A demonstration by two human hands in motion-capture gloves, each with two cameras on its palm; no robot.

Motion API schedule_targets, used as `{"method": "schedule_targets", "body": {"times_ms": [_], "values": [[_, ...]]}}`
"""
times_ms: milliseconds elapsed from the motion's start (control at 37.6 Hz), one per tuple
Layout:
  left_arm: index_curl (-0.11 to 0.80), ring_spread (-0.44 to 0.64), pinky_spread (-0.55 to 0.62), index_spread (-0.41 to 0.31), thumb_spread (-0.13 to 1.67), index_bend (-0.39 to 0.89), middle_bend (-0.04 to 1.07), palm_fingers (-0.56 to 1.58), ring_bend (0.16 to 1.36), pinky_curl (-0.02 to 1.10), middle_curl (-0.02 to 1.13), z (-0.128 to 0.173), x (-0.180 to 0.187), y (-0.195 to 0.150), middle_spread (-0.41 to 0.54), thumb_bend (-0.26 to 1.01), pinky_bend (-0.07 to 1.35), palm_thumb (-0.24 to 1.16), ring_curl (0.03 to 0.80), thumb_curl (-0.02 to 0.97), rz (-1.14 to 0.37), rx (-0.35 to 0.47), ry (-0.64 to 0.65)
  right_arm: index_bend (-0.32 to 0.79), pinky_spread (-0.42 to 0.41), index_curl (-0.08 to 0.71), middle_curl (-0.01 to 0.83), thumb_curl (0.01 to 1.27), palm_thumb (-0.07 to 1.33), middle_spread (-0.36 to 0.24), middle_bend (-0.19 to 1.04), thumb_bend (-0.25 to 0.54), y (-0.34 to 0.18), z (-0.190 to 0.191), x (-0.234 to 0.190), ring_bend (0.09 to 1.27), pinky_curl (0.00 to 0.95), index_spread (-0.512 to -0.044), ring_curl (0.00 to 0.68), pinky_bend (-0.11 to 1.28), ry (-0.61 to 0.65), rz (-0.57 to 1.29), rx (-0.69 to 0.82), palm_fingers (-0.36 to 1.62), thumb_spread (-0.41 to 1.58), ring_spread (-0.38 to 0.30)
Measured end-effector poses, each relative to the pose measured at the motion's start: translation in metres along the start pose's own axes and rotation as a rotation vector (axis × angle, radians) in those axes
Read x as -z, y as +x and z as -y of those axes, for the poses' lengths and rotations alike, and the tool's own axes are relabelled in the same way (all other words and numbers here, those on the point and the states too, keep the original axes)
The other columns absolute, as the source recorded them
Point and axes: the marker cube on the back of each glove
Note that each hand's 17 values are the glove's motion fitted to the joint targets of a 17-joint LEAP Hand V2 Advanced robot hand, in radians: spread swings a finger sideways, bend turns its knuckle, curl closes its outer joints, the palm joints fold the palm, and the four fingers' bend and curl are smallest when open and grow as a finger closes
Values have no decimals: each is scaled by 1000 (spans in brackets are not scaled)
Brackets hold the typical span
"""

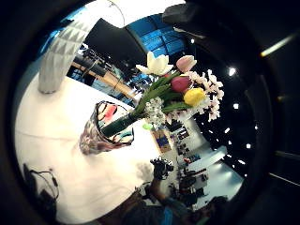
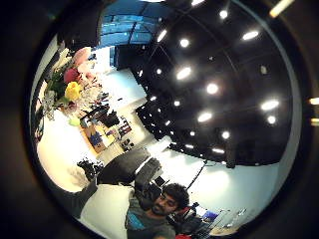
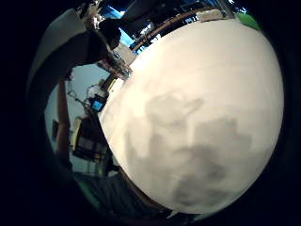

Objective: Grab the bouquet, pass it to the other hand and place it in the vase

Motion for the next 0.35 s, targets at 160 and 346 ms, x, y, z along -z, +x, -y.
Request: {"method": "schedule_targets", "body": {"times_ms": [160, 346], "values": [[212, 307, 467, -162, 720, 117, 210, 89, 692, 319, 337, -6, -4, 2, 50, -41, 613, 192, 270, 328, -76, 79, -1, 90, 258, 210, 461, 480, 869, -186, 371, -22, 5, 1, 1, 535, 353, -287, 416, 255, -7, -64, 22, 972, 973, -203], [214, 300, 467, -162, 722, 115, 208, 95, 693, 320, 342, -11, -10, 16, 49, -40, 606, 192, 272, 330, -107, 76, -4, 89, 258, 209, 465, 486, 869, -186, 367, -22, -21, 4, -9, 531, 355, -287, 418, 250, -18, 209, 193, 973, 973, -203]]}}
